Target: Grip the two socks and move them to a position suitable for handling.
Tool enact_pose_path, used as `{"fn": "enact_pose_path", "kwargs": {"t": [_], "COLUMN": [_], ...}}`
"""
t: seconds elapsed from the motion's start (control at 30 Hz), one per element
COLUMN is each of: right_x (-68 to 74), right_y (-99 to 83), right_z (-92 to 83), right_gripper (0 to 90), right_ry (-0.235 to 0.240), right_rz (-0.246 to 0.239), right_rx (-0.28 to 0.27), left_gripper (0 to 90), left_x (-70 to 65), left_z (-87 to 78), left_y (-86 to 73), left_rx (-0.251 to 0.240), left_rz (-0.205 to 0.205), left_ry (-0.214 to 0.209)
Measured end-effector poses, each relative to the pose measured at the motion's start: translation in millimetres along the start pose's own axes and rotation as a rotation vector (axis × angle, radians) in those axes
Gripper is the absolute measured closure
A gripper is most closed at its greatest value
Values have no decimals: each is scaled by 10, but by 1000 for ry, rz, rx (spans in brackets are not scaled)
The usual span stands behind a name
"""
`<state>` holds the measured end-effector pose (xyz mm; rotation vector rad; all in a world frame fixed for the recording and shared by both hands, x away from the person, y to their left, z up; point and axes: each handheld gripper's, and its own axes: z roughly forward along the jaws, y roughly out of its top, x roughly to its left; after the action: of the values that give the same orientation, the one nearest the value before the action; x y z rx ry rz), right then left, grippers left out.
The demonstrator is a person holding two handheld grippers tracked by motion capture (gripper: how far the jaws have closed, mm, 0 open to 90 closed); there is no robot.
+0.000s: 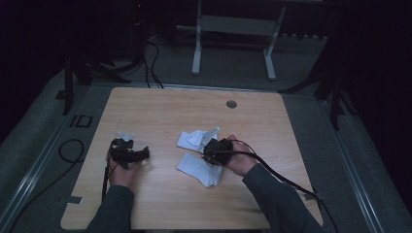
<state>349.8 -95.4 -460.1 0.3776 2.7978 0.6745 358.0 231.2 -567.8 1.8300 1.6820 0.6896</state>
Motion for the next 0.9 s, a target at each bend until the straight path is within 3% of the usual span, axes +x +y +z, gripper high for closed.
{"fn": "enact_pose_path", "kwargs": {"t": [0.2,0.33,0.4,0.43,0.6,0.67,0.9], "right_x": [-79,-136,-145,-180,-220,-197,6], "right_y": [-277,-555,-586,-647,-667,-650,-662], "right_z": [-136,-215,-228,-291,-388,-376,30], "right_gripper": [872,834,791,731,716,715,716], "right_ry": [-20,-32,-39,-61,-78,-72,-13], "right_rz": [46,88,91,116,139,133,103], "right_rx": [1,27,30,13,-21,-24,37], "left_gripper": [109,109,108,109,109,109,109], "left_x": [0,0,0,0,0,0,0], "left_z": [0,0,0,0,0,0,0], "left_y": [0,0,0,0,0,0,0], "left_rx": [0,0,0,0,0,0,-1], "left_rz": [0,0,0,0,0,0,0], "left_ry": [0,0,0,0,0,0,0]}}
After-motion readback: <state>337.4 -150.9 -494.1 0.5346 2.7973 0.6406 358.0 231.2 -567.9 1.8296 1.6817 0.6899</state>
